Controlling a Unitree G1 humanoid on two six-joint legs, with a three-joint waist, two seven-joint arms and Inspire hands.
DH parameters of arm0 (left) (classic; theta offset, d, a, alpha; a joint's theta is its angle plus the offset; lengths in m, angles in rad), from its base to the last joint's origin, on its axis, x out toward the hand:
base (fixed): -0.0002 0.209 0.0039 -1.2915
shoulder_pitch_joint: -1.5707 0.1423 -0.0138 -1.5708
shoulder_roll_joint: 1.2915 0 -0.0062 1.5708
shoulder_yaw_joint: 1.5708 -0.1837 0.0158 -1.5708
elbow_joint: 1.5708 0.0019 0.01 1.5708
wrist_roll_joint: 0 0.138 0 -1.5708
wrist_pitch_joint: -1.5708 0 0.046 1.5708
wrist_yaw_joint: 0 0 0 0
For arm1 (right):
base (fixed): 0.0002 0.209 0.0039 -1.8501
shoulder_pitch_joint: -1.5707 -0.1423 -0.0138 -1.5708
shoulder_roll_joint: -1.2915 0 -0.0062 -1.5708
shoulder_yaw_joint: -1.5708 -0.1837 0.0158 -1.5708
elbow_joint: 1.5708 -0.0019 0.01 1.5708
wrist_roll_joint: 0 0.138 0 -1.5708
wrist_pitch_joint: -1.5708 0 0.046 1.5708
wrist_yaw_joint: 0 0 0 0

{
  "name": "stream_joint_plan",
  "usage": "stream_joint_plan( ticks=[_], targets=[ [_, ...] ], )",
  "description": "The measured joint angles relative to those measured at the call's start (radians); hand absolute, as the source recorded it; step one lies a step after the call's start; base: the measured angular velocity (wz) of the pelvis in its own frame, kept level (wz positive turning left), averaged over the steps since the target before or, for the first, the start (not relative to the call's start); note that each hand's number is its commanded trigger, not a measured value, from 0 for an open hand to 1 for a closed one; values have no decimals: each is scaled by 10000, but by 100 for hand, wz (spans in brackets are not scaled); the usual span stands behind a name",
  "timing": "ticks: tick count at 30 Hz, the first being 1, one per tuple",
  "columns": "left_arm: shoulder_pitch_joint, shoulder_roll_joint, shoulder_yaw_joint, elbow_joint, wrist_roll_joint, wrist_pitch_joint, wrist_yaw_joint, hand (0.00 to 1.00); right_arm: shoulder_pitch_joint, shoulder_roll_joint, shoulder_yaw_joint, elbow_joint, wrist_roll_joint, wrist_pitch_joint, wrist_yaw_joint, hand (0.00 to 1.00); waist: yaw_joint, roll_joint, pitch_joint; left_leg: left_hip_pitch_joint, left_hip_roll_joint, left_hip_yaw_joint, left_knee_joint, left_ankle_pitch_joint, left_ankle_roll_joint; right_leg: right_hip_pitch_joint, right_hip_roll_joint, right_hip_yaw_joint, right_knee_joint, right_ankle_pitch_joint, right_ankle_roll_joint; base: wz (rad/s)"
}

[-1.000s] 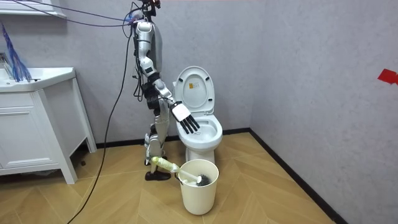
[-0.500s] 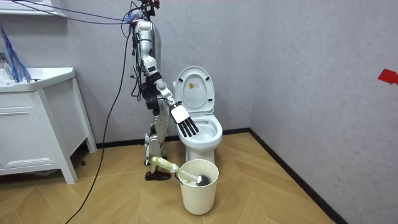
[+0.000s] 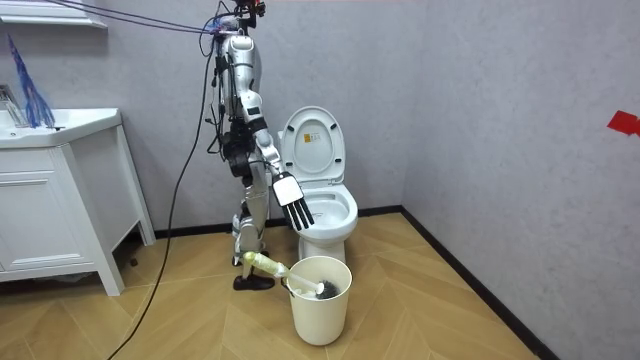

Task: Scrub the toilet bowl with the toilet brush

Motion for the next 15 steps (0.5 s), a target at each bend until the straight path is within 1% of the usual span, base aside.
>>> stream_joint_plan(
  ticks=[4,6,8,9,11,12,15],
  targets=[
    [-367,6,-46,-2,-58,-7,18,0,-406,-61,7,227,500,119,91,0,48,-29,12,-501,14,-46,139,9,8,-543,-23,-55,262,19,-35,2],
    [-578,8,-333,1,-357,-6,20,0,-788,-97,106,510,655,184,97,0,103,-32,26,-778,21,-60,354,9,8,-800,-57,-60,476,16,-39,0],
    [-836,9,-553,0,-560,-20,21,0,-974,-130,137,527,701,275,97,0,174,-52,45,-1000,22,-82,464,8,9,-1035,-76,-65,624,16,-40,0],
    [-979,12,-685,4,-576,-29,23,0,-1068,-168,163,537,777,318,97,0,205,-69,58,-1153,14,-99,517,8,10,-1184,-89,-65,685,16,-41,0],
    [-1148,11,-730,7,-604,-62,23,0,-1173,-255,196,548,933,385,96,0,227,-82,84,-1460,8,-143,731,7,13,-1431,-112,-79,814,13,-45,6],
    [-1251,14,-728,13,-724,-65,46,0,-1198,-339,201,575,1064,388,95,0,253,-82,109,-1638,-3,-187,848,5,17,-1590,-129,-90,907,10,-50,11],
    [-1391,53,-728,31,-787,-73,83,0,-1225,-594,209,613,1277,402,87,0,284,-18,160,-2102,-9,-285,1176,-29,100,-1963,-174,-178,1138,-9,-63,9]
  ],
)
